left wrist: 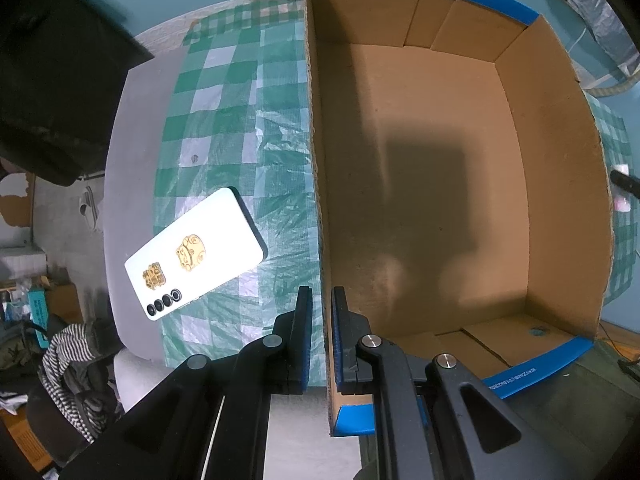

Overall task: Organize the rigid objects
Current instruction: 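Carry the pill bottle over the box and open the right gripper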

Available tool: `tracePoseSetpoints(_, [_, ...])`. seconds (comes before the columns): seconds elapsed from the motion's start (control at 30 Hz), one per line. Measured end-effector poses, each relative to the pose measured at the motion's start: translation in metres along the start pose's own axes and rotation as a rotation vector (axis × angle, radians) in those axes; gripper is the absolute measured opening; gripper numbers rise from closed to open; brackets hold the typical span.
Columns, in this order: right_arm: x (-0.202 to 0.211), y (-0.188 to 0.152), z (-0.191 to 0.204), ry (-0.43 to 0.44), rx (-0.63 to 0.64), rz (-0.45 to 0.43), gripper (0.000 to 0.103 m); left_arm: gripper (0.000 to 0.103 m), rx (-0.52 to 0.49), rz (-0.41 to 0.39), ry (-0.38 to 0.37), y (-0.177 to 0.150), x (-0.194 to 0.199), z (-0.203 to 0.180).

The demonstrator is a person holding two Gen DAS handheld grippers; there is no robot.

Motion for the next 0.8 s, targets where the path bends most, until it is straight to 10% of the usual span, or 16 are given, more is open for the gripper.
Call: tracePoseSetpoints(0.8, [0.02,0.071,0.106,0.091,0.21,-0.051,0.031,0.009,0.009,-0.002,-0.004,0.0,-0.001,0.002])
Point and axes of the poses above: each gripper's, at about its wrist camera, not at the fingertips, and x roughly against the way its jaws point, z to its left, y to its top, the point moved 4 cm from there along -x, roughly the way its jaws point, and after that the axes turned 15 degrees about y, right-handed, at the moved point
